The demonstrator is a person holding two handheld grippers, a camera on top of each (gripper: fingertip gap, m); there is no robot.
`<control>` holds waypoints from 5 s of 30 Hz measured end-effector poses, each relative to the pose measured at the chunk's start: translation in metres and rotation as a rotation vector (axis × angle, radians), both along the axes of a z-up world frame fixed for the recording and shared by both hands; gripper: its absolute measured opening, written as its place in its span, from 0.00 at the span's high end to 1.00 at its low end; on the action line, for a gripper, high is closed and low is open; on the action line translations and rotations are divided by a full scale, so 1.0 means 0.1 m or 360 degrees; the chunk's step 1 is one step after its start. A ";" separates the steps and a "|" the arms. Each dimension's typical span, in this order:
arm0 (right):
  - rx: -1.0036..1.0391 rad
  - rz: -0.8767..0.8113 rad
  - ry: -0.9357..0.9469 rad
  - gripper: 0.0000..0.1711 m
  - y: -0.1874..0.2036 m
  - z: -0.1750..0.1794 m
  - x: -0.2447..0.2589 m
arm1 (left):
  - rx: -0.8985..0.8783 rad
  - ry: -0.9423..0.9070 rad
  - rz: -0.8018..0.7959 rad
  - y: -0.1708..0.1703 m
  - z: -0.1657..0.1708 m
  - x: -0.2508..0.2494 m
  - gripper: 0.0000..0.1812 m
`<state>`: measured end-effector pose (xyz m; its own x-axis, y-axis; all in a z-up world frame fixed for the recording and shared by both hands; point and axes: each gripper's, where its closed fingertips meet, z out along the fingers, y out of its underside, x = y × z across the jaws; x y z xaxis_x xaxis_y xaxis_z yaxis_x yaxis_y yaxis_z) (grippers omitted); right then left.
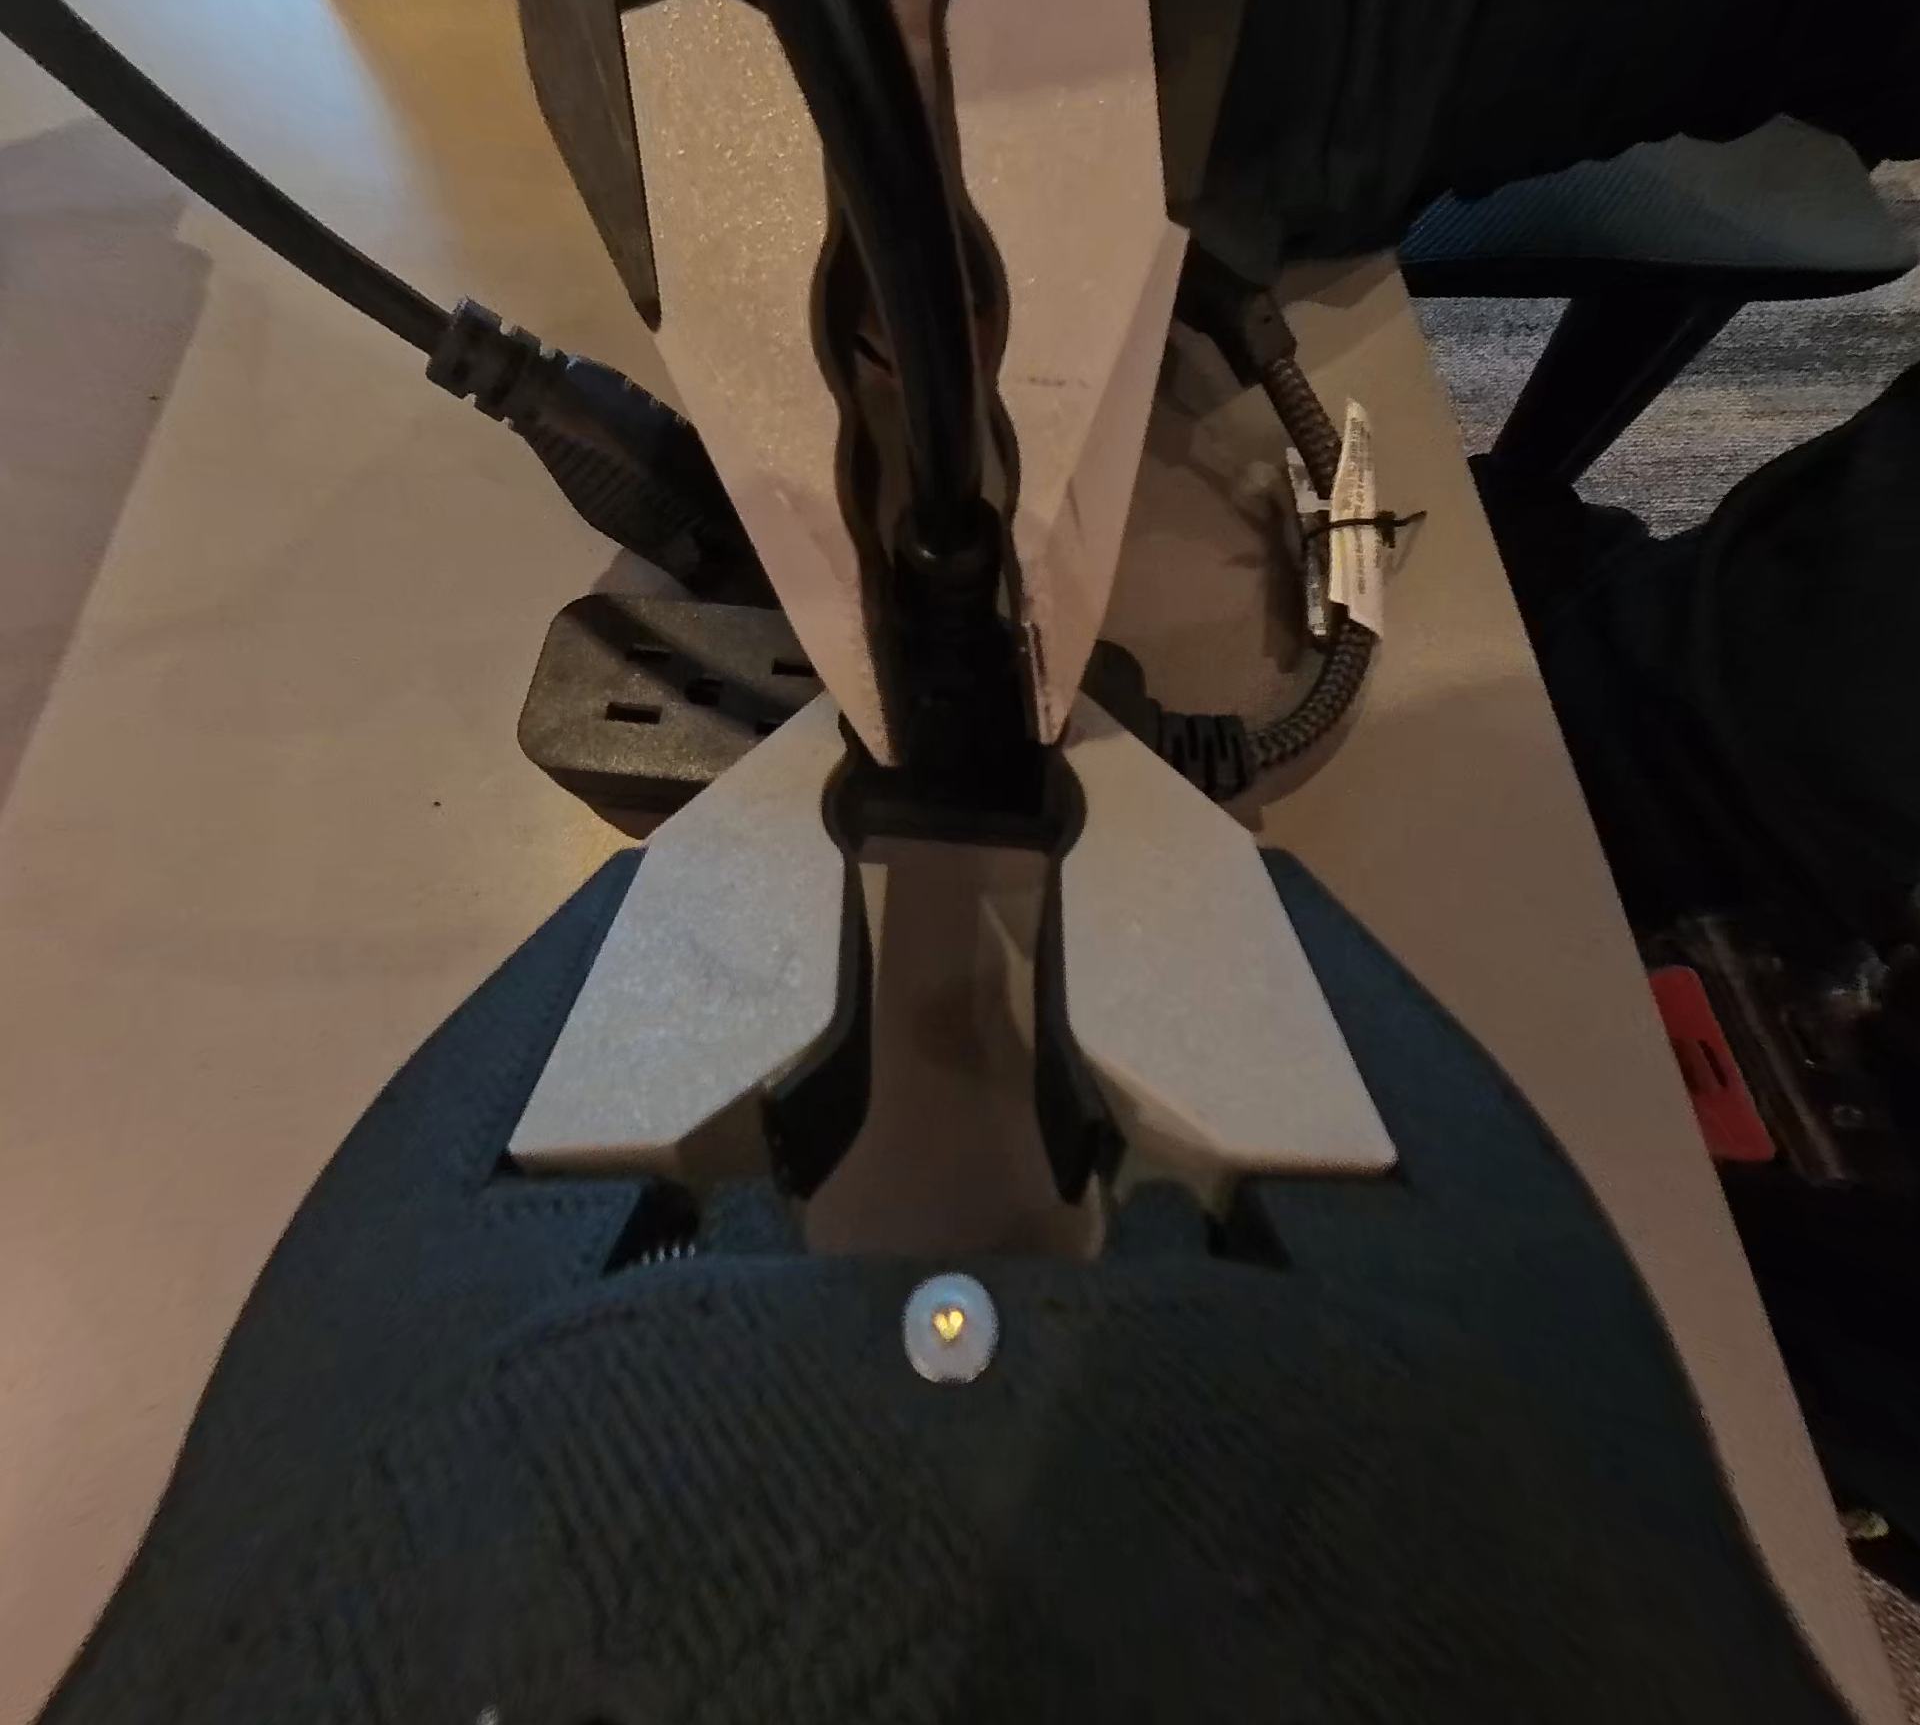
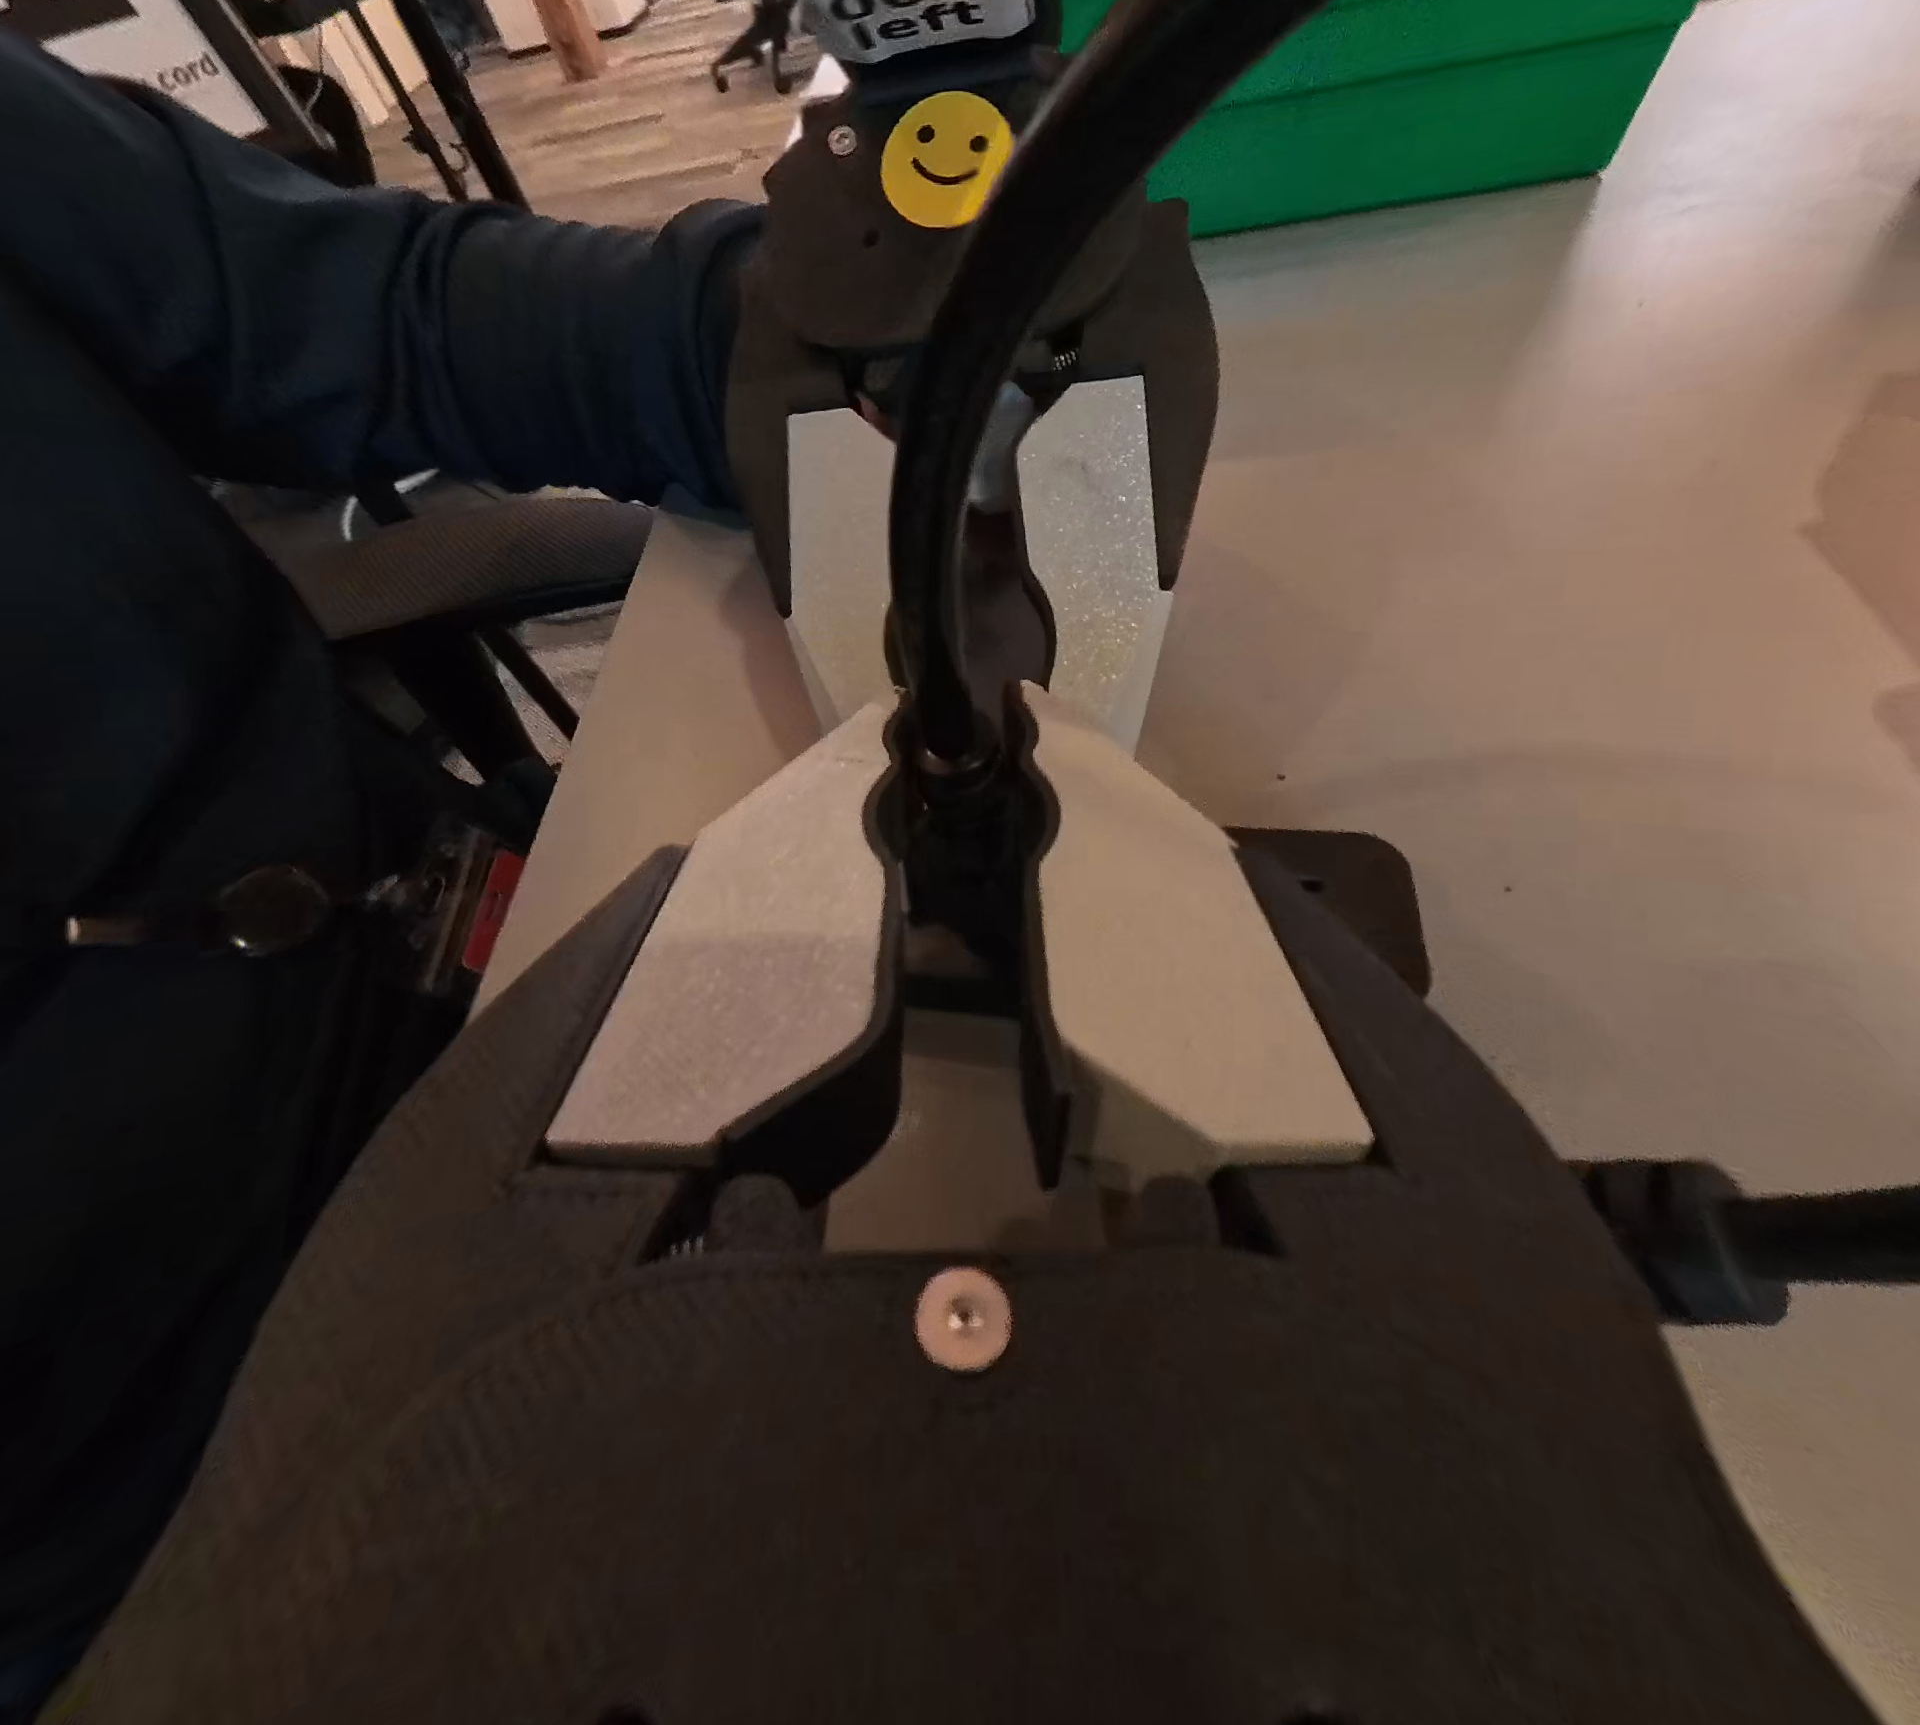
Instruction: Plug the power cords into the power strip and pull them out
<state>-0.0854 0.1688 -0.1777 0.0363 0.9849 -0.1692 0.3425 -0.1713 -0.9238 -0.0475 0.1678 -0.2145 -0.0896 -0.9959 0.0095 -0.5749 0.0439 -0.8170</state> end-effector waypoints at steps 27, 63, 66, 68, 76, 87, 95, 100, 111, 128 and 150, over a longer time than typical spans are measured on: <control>0.0281 -0.0111 -0.0112 0.93 0.05 0.03 0.02 | -0.0011 -0.0005 0.0092 0.06 0.02 0.03 0.87; -0.0232 -0.0239 0.0449 0.93 0.35 0.44 0.23 | -0.0334 -0.0387 0.0245 0.23 0.50 -0.10 0.88; -0.0249 -0.0275 0.0447 0.93 0.40 0.43 0.26 | -0.0266 -0.0365 0.0274 0.32 0.49 -0.23 0.83; -0.0278 -0.0266 0.0467 0.93 0.41 0.45 0.25 | -0.0270 -0.0367 0.0259 0.32 0.48 -0.23 0.81; -0.0320 -0.0207 0.0460 0.93 0.36 0.42 0.19 | -0.0376 -0.0410 0.0188 0.20 0.47 -0.04 0.75; -0.0009 -0.0095 0.0270 0.98 0.13 0.36 0.07 | -0.0100 -0.0051 0.0102 0.06 0.02 0.09 0.87; 0.0263 -0.0158 0.0090 0.91 0.11 0.21 0.16 | -0.0092 -0.0056 0.0143 0.10 0.02 0.09 0.87; 0.0211 -0.0149 0.0096 0.90 0.11 0.22 0.19 | -0.0093 -0.0056 0.0143 0.10 0.02 0.09 0.87; 0.0236 -0.0193 -0.0029 0.93 0.18 0.00 0.11 | -0.0071 -0.0058 0.0168 0.12 0.02 0.10 0.87; 0.0364 -0.0384 -0.0040 0.93 0.39 0.02 0.05 | -0.0184 -0.0087 0.0301 0.28 0.04 0.13 0.79; 0.0088 -0.0331 0.0127 0.95 0.30 0.12 -0.08 | -0.0055 -0.0037 0.0213 0.25 -0.01 0.08 0.87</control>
<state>-0.0931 0.1989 -0.1654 0.2282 0.9654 -0.1258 0.2303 -0.1790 -0.9565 -0.0399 0.1930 -0.2159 0.0436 -0.9981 0.0435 -0.5546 -0.0604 -0.8299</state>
